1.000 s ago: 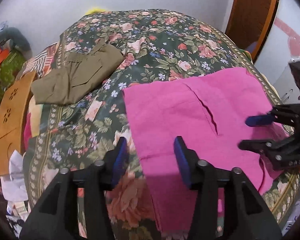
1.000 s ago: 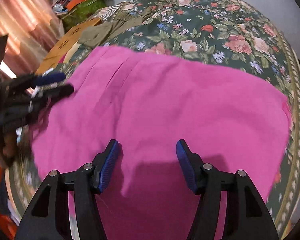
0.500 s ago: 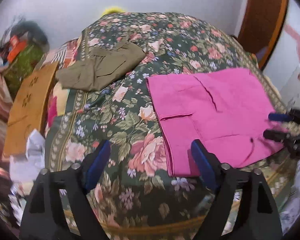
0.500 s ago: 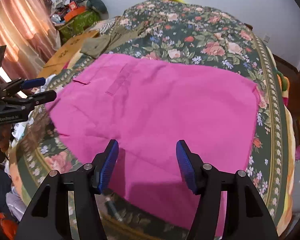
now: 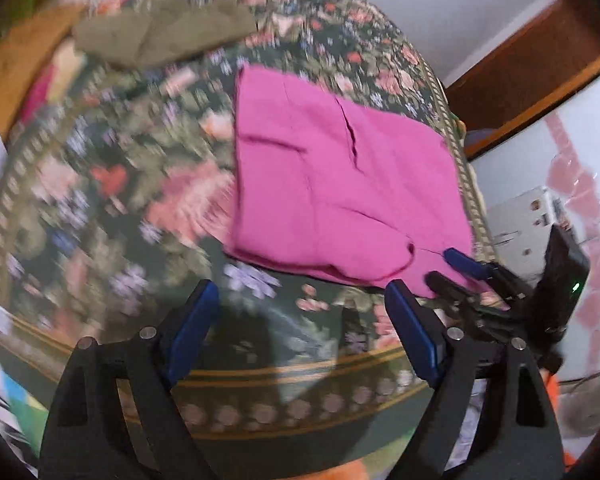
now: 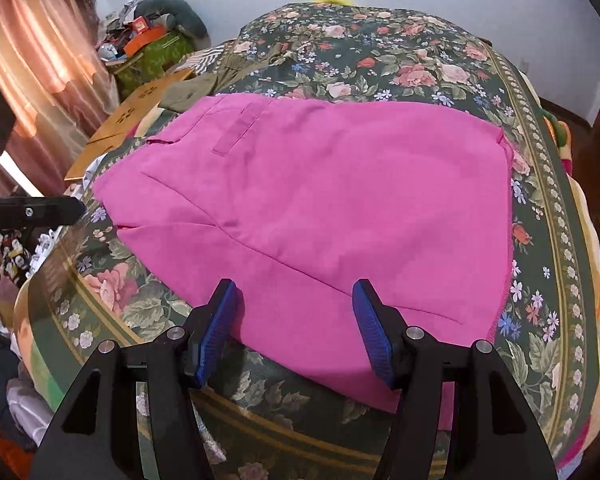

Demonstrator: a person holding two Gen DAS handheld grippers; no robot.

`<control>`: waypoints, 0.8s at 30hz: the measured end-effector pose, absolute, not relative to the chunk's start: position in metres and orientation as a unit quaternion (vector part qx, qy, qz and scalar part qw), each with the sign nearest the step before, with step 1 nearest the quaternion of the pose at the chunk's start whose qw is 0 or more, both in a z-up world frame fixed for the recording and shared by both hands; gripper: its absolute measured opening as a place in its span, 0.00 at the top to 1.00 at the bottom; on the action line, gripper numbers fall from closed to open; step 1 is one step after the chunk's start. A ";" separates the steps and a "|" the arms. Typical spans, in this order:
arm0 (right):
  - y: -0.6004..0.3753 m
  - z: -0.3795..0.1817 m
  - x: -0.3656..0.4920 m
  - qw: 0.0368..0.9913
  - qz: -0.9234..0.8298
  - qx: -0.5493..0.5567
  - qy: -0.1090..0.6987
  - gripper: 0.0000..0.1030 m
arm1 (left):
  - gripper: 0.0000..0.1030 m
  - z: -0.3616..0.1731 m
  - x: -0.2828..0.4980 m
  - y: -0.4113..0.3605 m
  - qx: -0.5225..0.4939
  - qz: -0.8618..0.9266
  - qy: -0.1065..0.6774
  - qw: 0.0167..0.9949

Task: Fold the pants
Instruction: 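Press and straighten the folded trouser edge with both grippers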

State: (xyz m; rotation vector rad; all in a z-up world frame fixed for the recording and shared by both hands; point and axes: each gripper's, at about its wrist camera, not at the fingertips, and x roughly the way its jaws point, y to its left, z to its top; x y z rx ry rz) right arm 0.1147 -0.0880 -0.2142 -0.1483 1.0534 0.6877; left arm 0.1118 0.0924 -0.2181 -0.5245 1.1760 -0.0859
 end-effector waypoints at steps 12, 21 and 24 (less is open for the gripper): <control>-0.094 -0.216 0.116 0.802 0.331 -0.045 0.495 0.45 | 0.14 -0.234 0.133 0.094 -0.373 -0.074 0.539 0.752; -0.094 -0.217 0.114 0.801 0.336 -0.059 0.492 0.45 | 0.14 -0.237 0.160 0.088 -0.347 -0.053 0.534 0.769; -0.094 -0.217 0.115 0.801 0.336 -0.055 0.493 0.45 | 0.40 -0.235 0.168 0.089 -0.316 -0.024 0.535 0.783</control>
